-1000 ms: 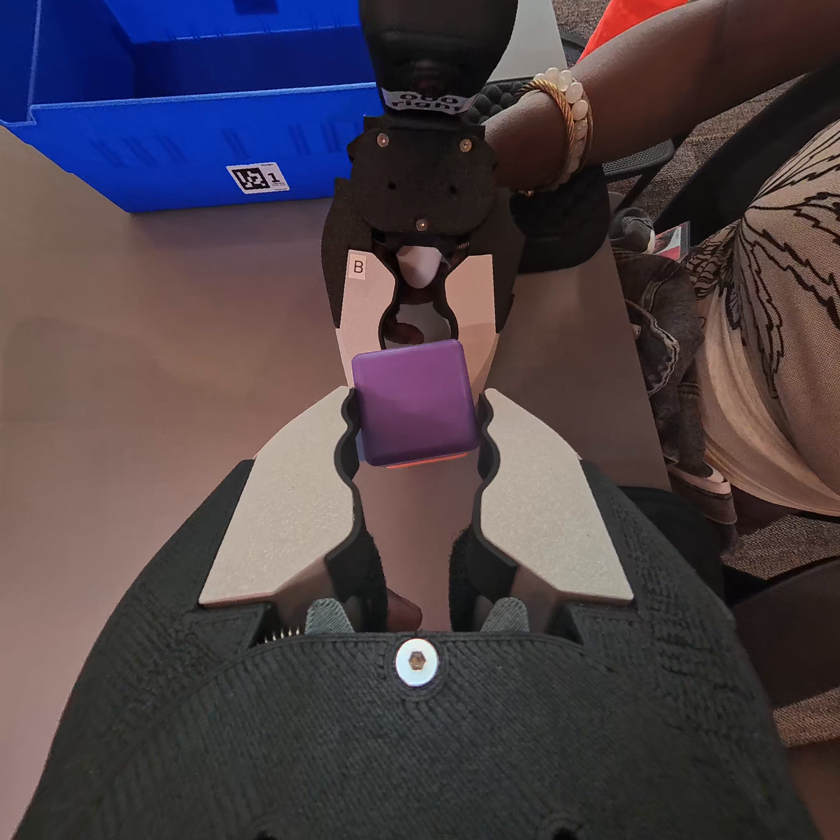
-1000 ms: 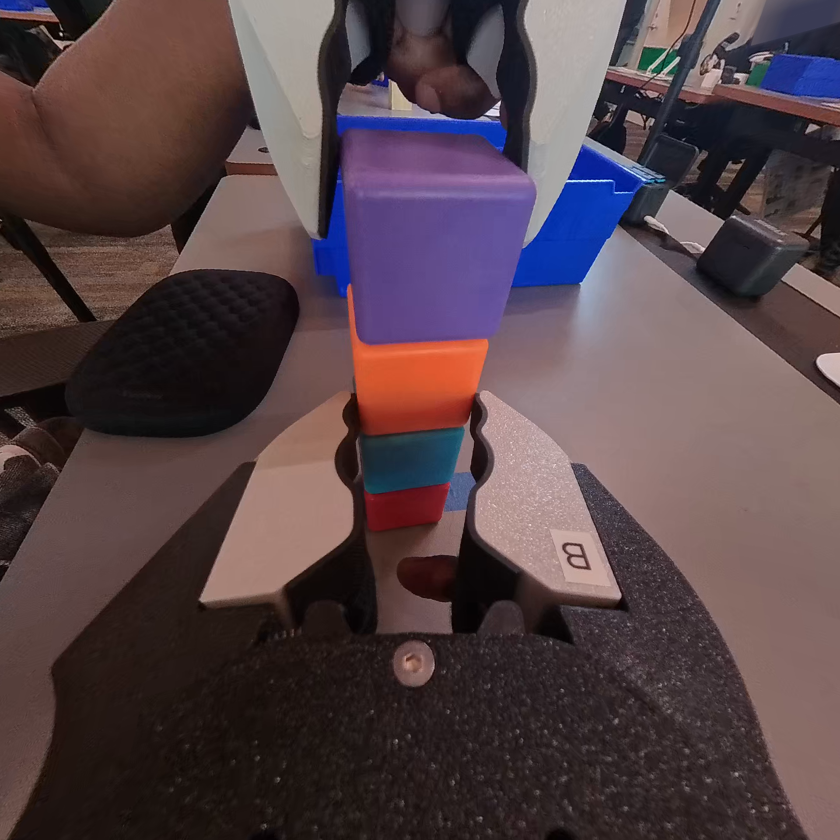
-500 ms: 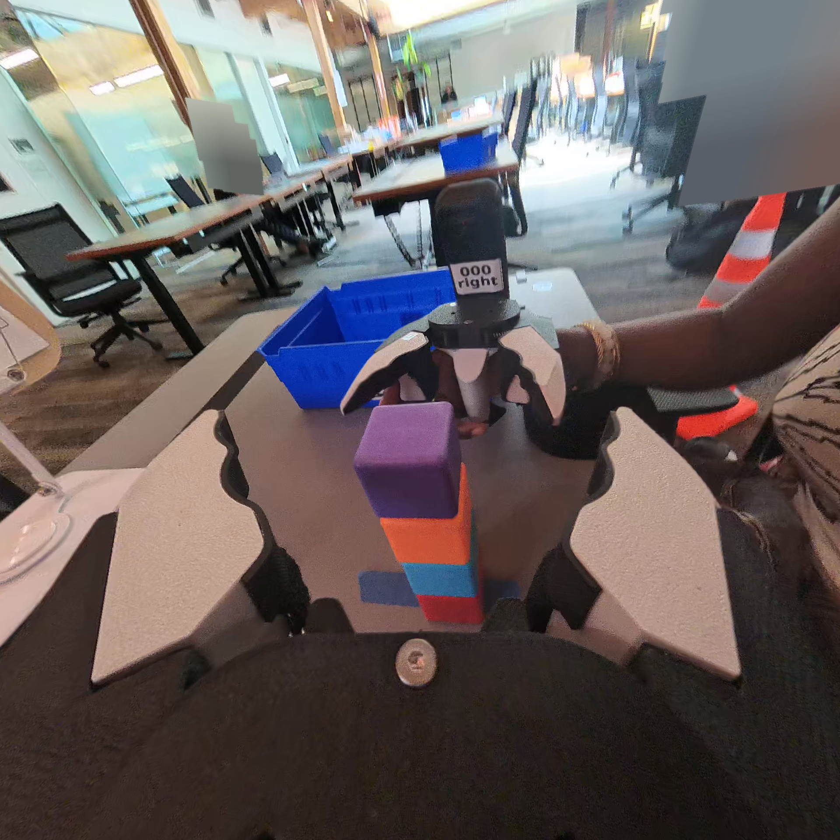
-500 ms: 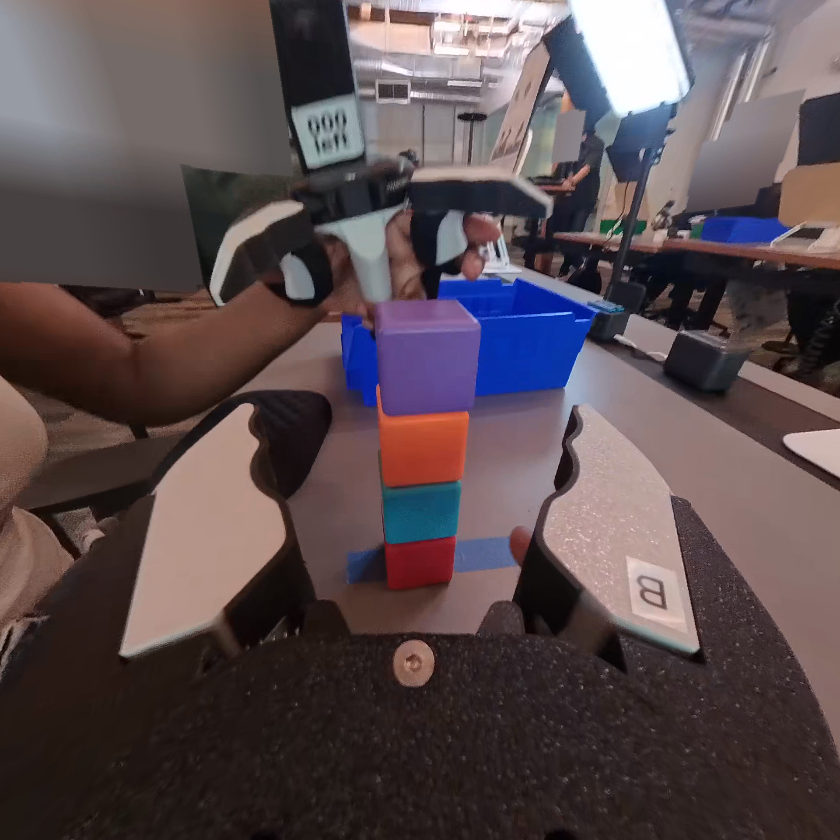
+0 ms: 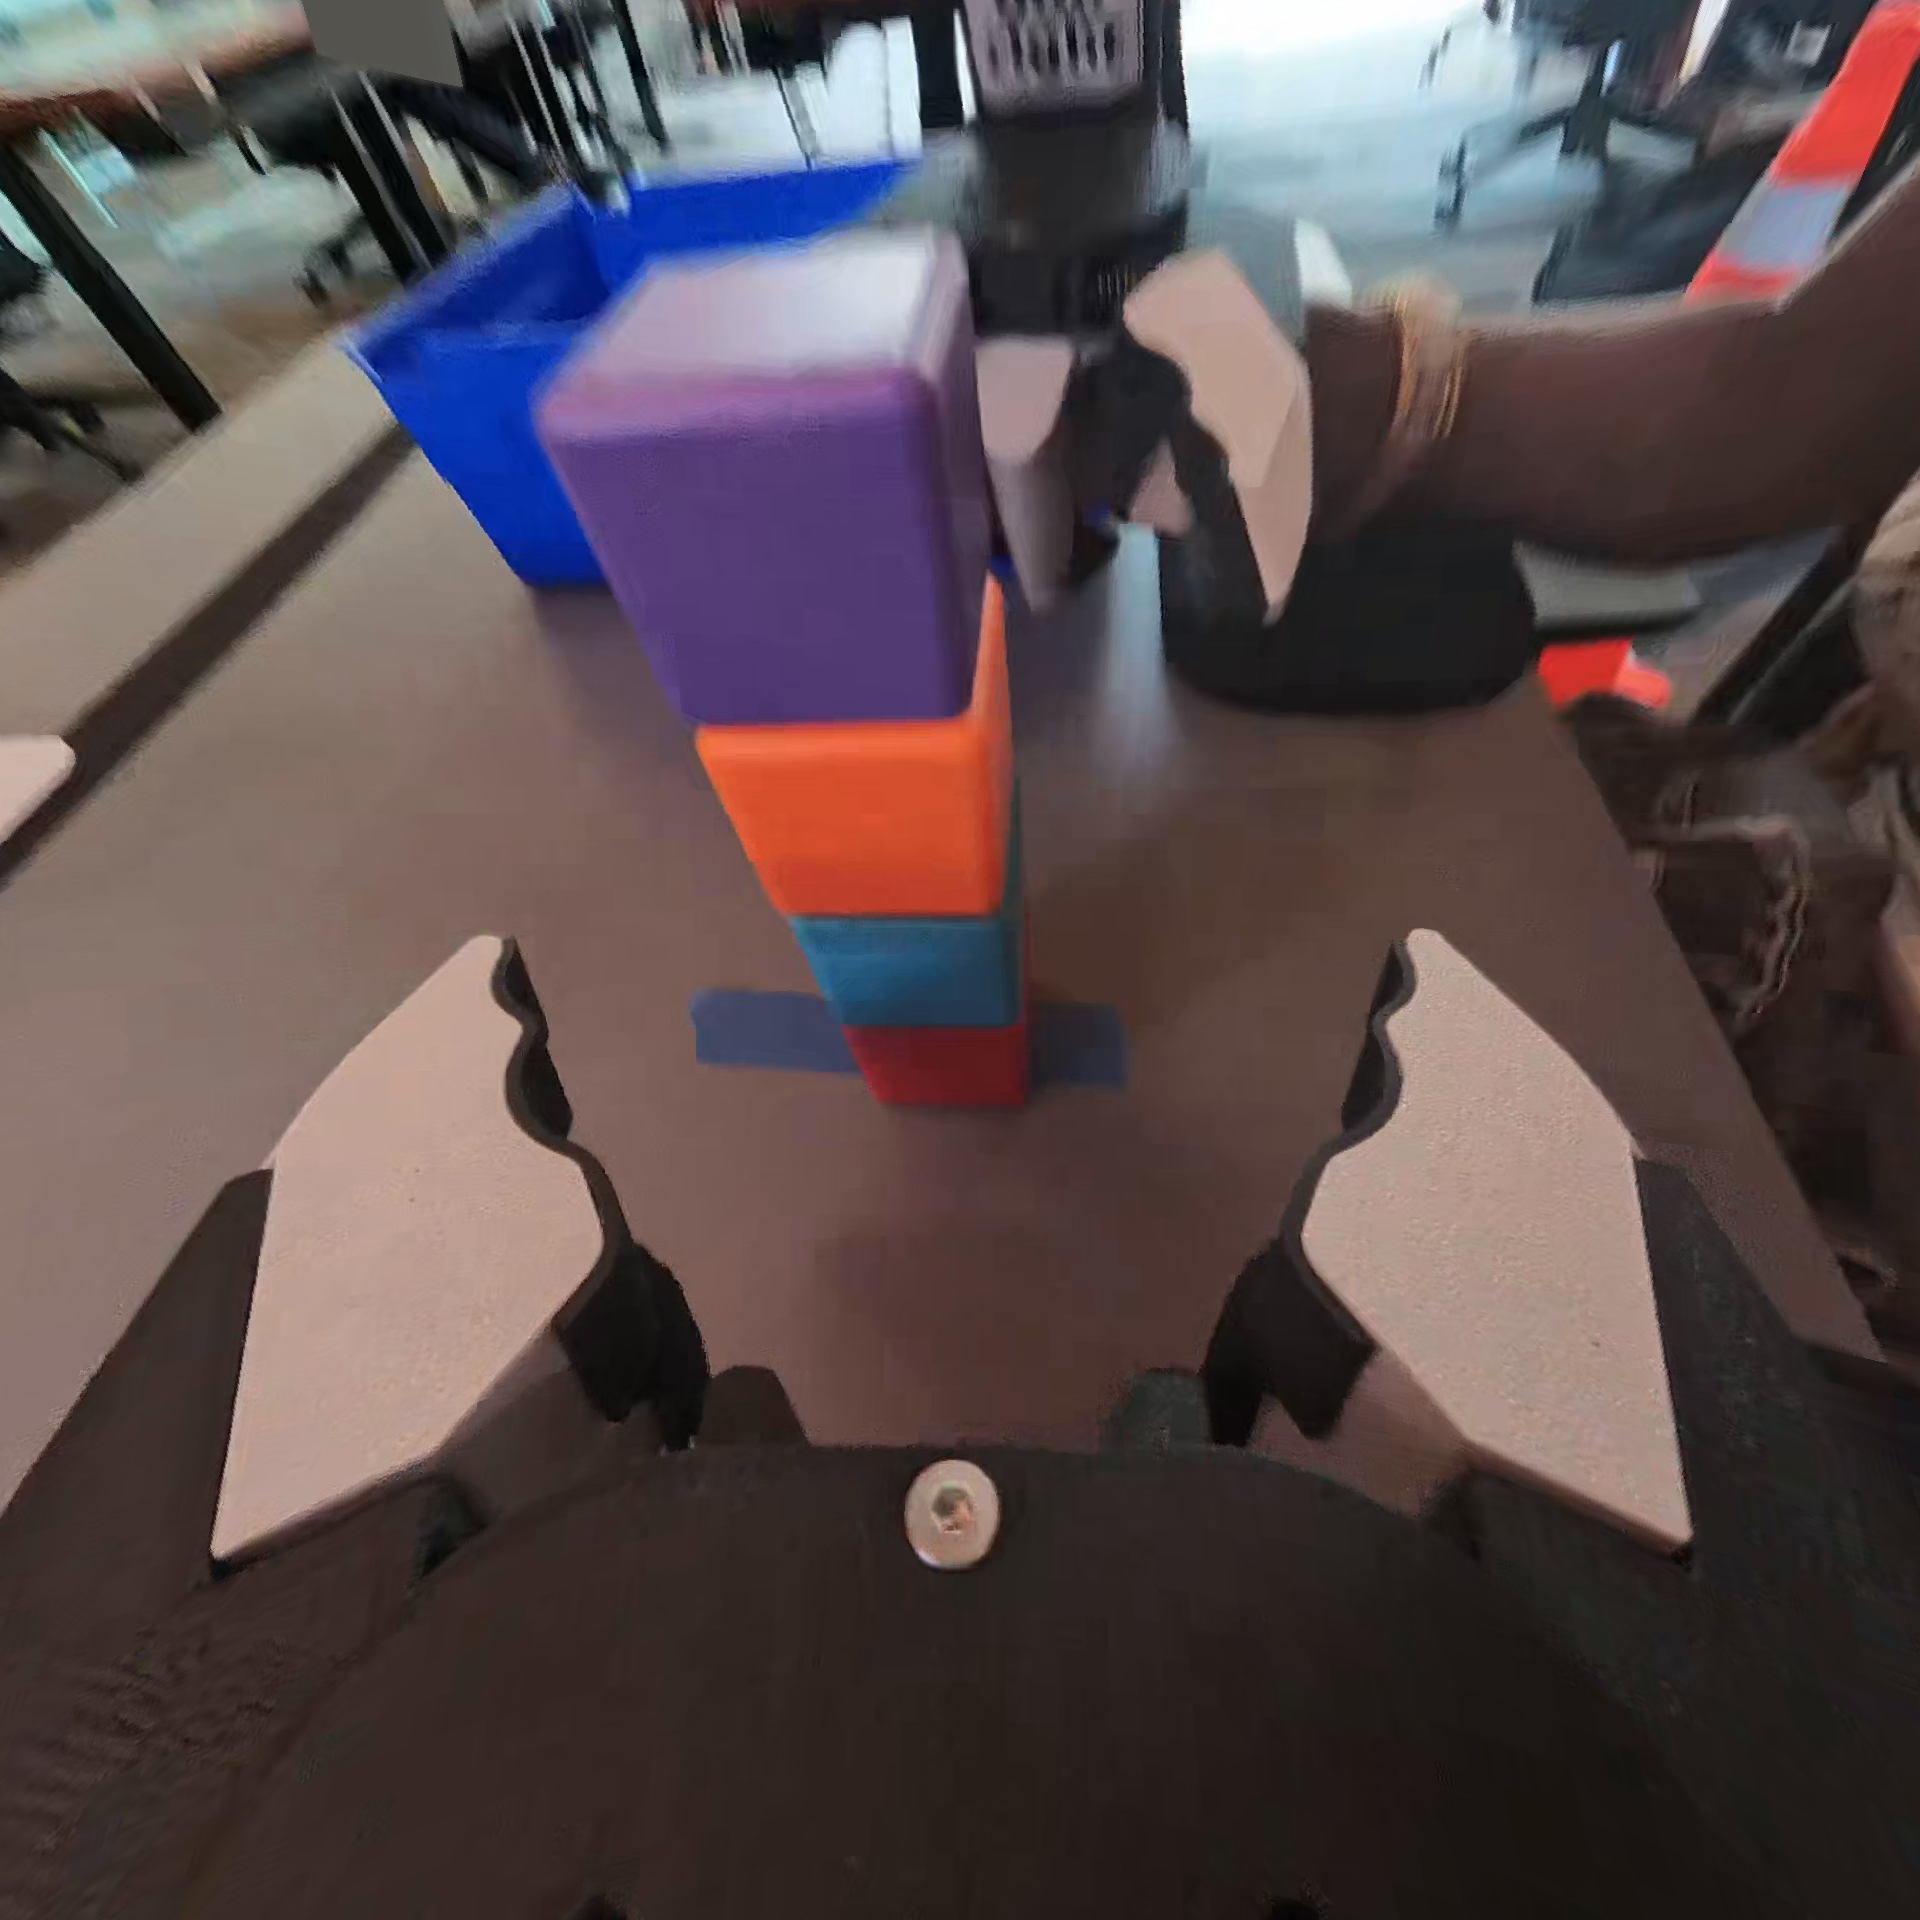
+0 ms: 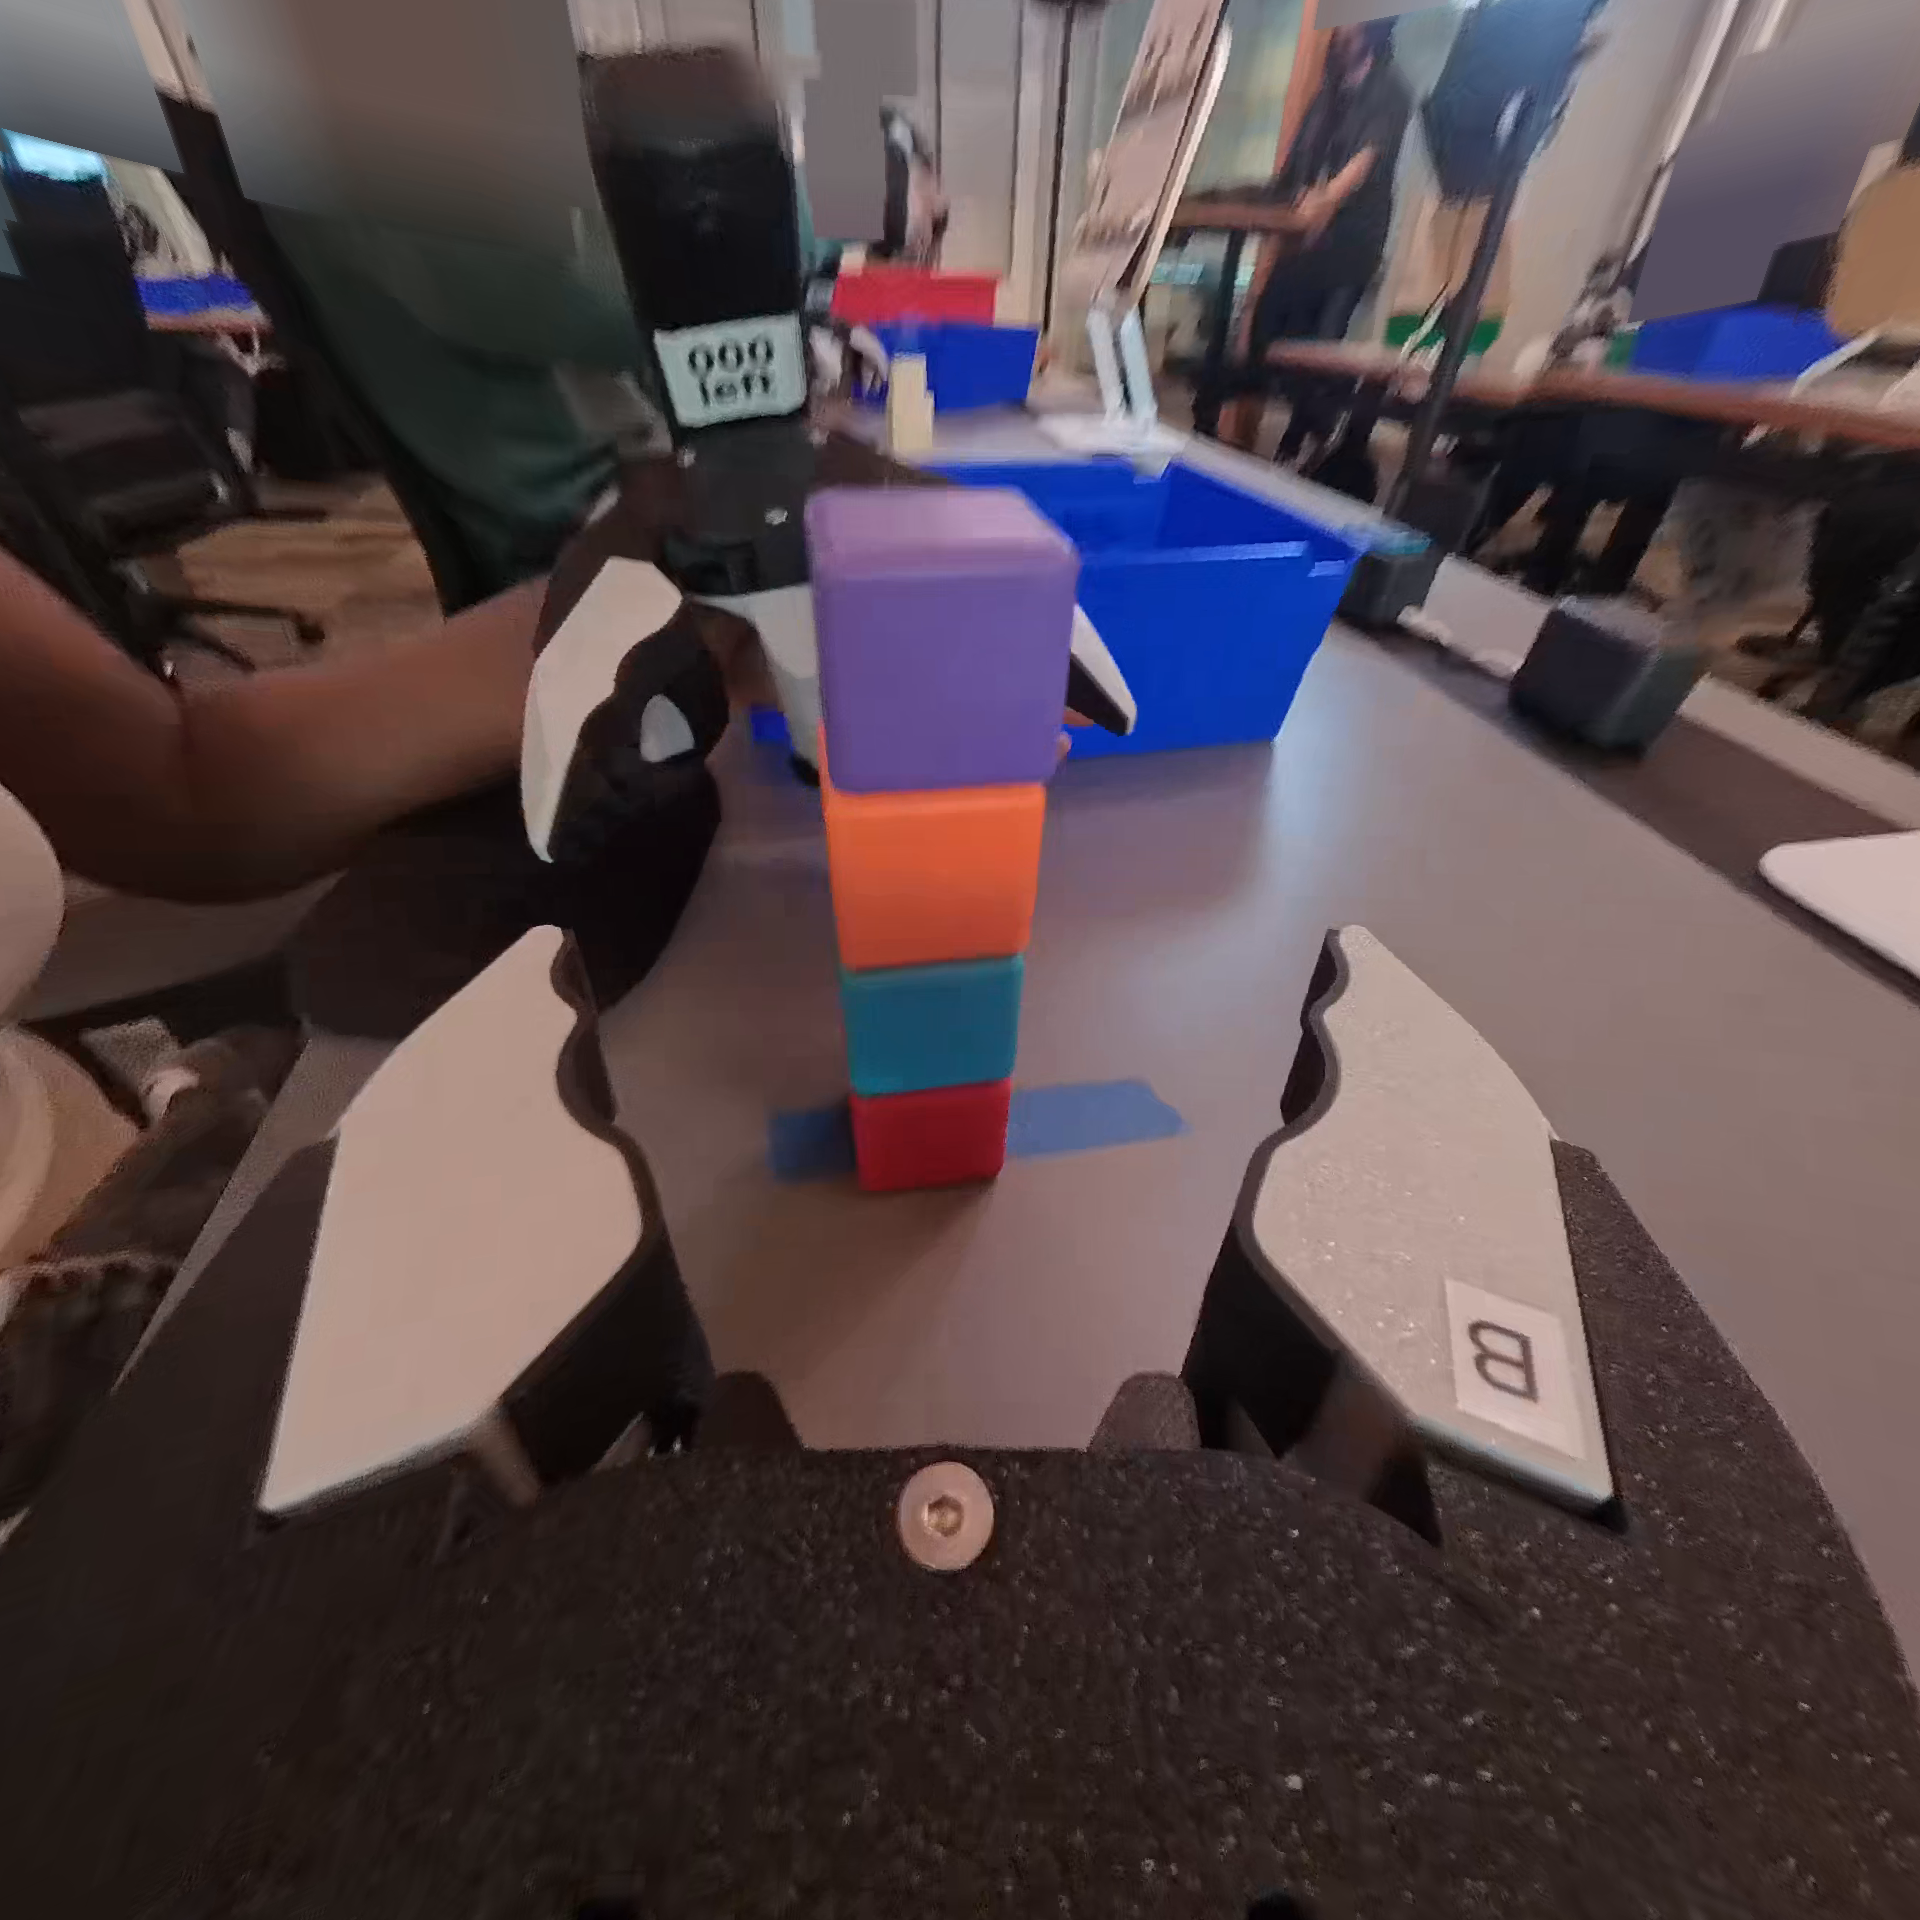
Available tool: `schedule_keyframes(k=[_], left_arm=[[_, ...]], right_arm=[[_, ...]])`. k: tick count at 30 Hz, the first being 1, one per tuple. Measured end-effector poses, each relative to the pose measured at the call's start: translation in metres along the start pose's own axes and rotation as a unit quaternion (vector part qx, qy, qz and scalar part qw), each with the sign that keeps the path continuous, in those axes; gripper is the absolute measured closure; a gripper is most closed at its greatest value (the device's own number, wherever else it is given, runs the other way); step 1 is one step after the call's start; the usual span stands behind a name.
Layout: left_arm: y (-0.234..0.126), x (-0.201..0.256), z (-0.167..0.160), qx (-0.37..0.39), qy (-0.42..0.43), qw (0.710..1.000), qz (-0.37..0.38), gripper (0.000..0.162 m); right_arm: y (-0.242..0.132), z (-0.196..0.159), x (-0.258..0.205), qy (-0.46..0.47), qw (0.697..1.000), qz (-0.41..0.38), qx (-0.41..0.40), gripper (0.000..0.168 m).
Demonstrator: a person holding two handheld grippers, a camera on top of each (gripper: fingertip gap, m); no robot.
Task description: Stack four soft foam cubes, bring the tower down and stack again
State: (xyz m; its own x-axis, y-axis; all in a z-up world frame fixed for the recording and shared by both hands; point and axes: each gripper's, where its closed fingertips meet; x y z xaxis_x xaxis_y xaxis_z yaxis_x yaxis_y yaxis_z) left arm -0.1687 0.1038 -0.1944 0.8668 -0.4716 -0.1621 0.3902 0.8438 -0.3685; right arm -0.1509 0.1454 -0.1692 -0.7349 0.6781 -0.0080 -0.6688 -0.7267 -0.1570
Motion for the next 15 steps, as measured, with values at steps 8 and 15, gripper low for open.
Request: schedule_keyframes(k=[8, 15], left_arm=[[0.019, 0.011, -0.064, -0.177, 0.004, 0.984, -0.026, 0.017], [0.026, 0.014, -0.050, -0.135, -0.011, 0.990, -0.038, 0.017]], right_arm=[[0.011, -0.057, -0.008, -0.006, 0.986, 0.019, -0.164, 0.041], [0.014, -0.052, -0.009, -0.014, 0.990, 0.021, -0.141, 0.037]])
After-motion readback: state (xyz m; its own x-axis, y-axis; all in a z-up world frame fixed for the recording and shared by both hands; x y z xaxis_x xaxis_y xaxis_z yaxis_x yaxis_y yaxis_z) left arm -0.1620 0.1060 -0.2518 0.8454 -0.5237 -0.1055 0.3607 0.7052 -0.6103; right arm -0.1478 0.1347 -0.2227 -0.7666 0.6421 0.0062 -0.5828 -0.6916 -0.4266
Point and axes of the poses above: each gripper's, where its closed fingertips meet, y out along the fingers, z out of its top, x = y × z across the jaws, and after that the axes turned 9 degrees about z, right-handed
